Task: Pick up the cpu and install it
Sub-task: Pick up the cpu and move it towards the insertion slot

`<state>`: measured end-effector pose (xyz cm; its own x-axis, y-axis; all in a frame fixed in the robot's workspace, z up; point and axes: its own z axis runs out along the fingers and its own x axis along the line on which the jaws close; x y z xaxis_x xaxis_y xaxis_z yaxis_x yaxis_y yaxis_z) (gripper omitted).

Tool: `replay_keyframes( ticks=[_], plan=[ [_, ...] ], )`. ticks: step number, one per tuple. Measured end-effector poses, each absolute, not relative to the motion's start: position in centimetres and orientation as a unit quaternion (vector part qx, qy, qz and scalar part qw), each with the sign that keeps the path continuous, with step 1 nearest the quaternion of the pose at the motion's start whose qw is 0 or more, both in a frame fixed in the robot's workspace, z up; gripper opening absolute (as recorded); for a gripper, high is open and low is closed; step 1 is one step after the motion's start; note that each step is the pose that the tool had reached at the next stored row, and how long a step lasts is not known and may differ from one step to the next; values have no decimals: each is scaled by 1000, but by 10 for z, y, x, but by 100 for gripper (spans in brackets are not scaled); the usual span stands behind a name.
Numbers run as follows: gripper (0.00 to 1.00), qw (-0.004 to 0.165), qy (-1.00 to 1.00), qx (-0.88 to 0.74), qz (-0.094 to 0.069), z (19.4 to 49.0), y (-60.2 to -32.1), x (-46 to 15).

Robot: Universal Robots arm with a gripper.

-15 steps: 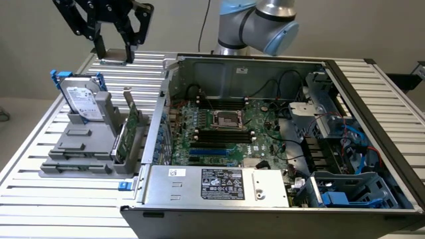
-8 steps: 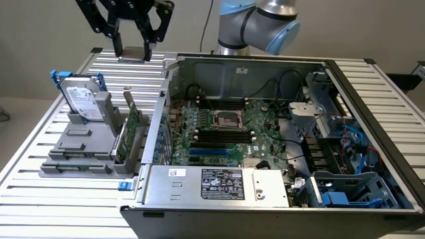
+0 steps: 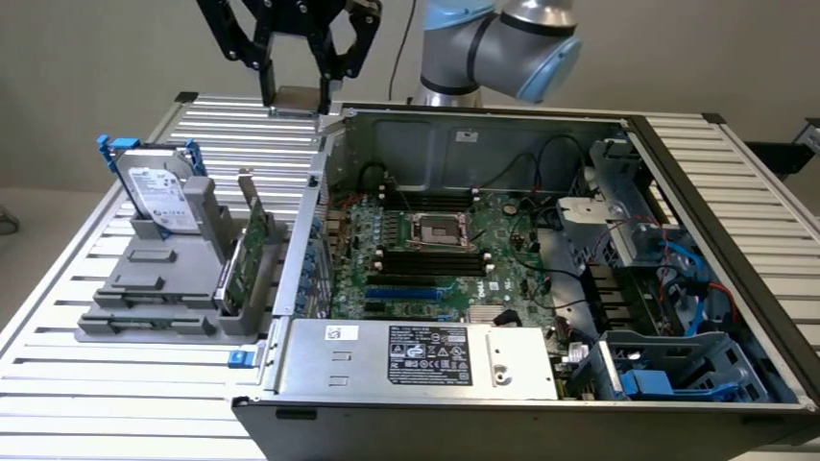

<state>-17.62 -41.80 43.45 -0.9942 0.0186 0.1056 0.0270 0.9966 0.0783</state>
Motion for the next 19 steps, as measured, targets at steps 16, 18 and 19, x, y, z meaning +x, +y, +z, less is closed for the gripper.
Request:
replay_keyframes(
  ticks=[16, 18, 19],
  plan=[
    [55, 52, -998, -11, -41, 433, -418, -103],
    [55, 52, -998, -11, -41, 432, -418, -94],
    [55, 52, -998, -11, -41, 432, -418, -90]
  ],
)
